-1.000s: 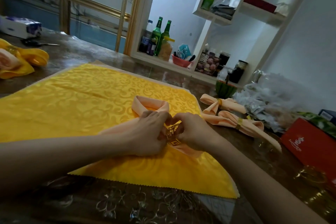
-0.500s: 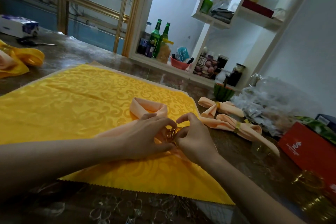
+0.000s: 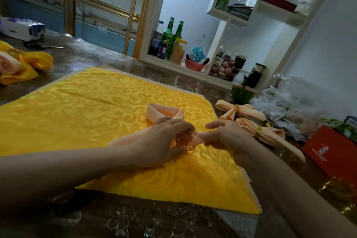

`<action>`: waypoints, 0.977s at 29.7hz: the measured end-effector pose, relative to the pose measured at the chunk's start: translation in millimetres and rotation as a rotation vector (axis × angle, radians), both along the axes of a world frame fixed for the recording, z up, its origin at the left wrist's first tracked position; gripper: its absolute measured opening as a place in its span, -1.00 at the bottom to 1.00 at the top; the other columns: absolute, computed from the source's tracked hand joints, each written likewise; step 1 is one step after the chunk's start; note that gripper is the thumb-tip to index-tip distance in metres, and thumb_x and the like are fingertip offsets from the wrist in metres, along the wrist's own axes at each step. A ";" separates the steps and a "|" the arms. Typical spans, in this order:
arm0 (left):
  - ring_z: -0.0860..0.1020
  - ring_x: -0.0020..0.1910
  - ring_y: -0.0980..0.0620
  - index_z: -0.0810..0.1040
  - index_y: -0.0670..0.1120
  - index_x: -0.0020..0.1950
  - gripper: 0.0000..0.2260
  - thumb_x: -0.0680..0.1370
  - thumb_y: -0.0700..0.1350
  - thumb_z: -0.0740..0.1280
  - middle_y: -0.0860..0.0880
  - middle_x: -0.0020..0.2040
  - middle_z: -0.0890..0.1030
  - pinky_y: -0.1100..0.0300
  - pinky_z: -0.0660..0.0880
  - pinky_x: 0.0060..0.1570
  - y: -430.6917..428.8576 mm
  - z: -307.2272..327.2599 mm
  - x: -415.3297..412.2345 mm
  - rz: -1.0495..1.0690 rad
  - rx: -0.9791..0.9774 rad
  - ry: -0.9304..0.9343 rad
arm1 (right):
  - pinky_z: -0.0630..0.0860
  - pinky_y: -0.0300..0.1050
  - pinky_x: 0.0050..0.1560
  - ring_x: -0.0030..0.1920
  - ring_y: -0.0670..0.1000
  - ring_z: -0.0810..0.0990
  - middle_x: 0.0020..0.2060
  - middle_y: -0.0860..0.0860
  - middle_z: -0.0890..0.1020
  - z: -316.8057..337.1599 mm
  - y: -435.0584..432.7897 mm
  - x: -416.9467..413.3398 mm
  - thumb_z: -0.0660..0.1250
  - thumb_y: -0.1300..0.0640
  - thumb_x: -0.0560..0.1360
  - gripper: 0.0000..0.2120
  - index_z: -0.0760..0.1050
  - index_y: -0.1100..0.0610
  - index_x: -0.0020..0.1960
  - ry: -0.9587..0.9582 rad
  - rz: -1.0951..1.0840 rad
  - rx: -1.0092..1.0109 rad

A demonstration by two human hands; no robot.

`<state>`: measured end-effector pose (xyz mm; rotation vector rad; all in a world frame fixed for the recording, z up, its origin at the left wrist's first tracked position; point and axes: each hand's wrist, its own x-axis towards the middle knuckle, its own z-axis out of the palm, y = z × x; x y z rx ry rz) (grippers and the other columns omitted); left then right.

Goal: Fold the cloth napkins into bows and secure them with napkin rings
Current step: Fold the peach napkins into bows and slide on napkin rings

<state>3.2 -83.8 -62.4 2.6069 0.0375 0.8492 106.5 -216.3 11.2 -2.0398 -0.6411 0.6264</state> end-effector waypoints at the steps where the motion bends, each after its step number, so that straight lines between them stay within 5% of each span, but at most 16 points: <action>1: 0.36 0.25 0.09 0.43 -0.03 0.30 -0.54 0.44 -0.09 0.44 0.05 0.23 0.48 0.27 0.12 0.29 1.6 -0.3 1.3 0.022 -0.036 -0.011 | 0.52 -0.18 -0.15 -0.12 0.01 0.58 -0.13 0.08 0.59 3.6 -1.3 4.1 0.42 0.31 0.41 -0.78 0.48 0.14 0.00 0.000 -0.009 0.008; 3: 0.44 0.19 -0.03 0.47 -0.09 0.25 -0.55 0.39 -0.10 0.47 -0.05 0.17 0.55 0.15 0.22 0.29 4.6 -0.9 3.6 0.057 -0.075 -0.040 | 0.57 -0.13 -0.09 -0.07 0.06 0.60 -0.09 0.13 0.59 12.9 -7.3 12.1 0.37 0.37 0.43 -0.75 0.48 0.19 0.07 0.016 0.026 0.002; 5: 0.39 0.26 0.03 0.44 -0.07 0.29 -0.53 0.42 -0.08 0.46 -0.04 0.24 0.52 0.27 0.06 0.30 3.2 -3.0 5.9 0.090 -0.046 -0.030 | 0.57 -0.12 -0.13 -0.09 0.06 0.62 -0.08 0.14 0.60 20.0 -17.9 14.3 0.33 0.37 0.46 -0.74 0.47 0.16 0.11 0.059 0.193 -0.075; 8: 0.33 0.38 0.08 0.38 0.01 0.36 -0.54 0.48 -0.02 0.39 0.02 0.33 0.47 0.28 -0.05 0.32 3.9 -7.6 7.7 0.089 0.031 -0.023 | 0.50 -0.28 -0.23 -0.22 -0.12 0.58 -0.13 0.01 0.58 17.3 -28.5 8.5 0.28 0.24 0.53 -0.77 0.44 0.00 0.13 -0.197 0.506 -0.419; 11: 0.33 0.37 0.08 0.31 0.09 0.39 -0.54 0.52 -0.01 0.33 0.05 0.33 0.47 0.18 0.00 0.35 5.9 -9.9 8.6 0.101 0.070 0.067 | 0.51 -0.29 -0.26 -0.25 -0.14 0.53 -0.11 -0.03 0.55 7.2 -25.3 2.8 0.25 0.15 0.56 -0.80 0.42 -0.05 0.16 -0.385 0.591 -0.563; 14: 0.31 0.39 0.06 0.30 0.11 0.40 -0.53 0.52 -0.04 0.33 0.05 0.34 0.46 0.15 0.00 0.36 8.5 -10.9 10.1 0.145 0.054 0.072 | 0.53 -0.21 -0.13 -0.18 -0.13 0.55 -0.12 -0.06 0.58 -5.2 -15.9 4.2 0.22 0.09 0.58 -0.83 0.53 0.05 0.12 -0.582 0.597 -0.480; 16: 0.31 0.40 0.02 0.31 0.11 0.40 -0.52 0.51 -0.01 0.34 0.02 0.33 0.47 0.17 0.01 0.34 7.2 -9.6 9.7 0.155 0.050 0.081 | 0.49 -0.23 -0.07 -0.14 -0.15 0.52 -0.12 -0.10 0.57 -17.4 -7.3 5.1 0.22 0.11 0.58 -0.82 0.58 0.07 0.08 -0.727 0.472 -0.255; 19: 0.24 0.41 -0.03 0.30 0.11 0.42 -0.44 0.42 0.13 0.27 -0.01 0.36 0.39 0.11 0.02 0.36 1.2 -0.6 7.5 0.154 0.014 0.225 | 0.42 -0.24 -0.13 -0.20 -0.16 0.49 -0.17 -0.07 0.59 -37.8 4.6 0.8 0.21 0.18 0.56 -0.80 0.62 0.12 0.00 -0.672 0.347 -0.019; 22: 0.16 0.38 -0.05 0.37 0.11 0.39 -0.45 0.39 0.10 0.26 -0.03 0.33 0.26 0.00 0.11 0.40 4.4 33.6 5.8 0.143 -0.178 0.429 | 0.36 -0.09 -0.18 -0.15 0.03 0.54 -0.13 0.10 0.65 -55.8 14.2 -1.0 0.21 0.16 0.56 -0.78 0.63 0.14 -0.04 -0.646 0.302 0.007; 25: 0.25 0.37 -0.08 0.44 0.03 0.34 -0.61 0.50 -0.07 0.32 -0.05 0.37 0.30 -0.04 0.29 0.33 26.9 64.7 25.4 0.247 -0.219 0.391 | 0.29 -0.11 -0.22 -0.05 0.16 0.56 -0.07 0.13 0.64 -66.5 21.8 -3.4 0.16 0.09 0.57 -0.76 0.60 0.11 0.01 -0.775 0.242 -0.005; 29: 0.36 0.34 -0.07 0.36 -0.10 0.40 -0.46 0.51 0.13 0.32 -0.09 0.39 0.39 0.07 0.35 0.26 40.7 53.5 61.7 0.363 -0.190 0.447 | 0.24 -0.11 -0.23 0.00 0.13 0.55 -0.03 0.10 0.63 -65.8 21.2 -8.0 0.12 0.11 0.59 -0.73 0.59 0.12 0.00 -0.858 0.286 -0.035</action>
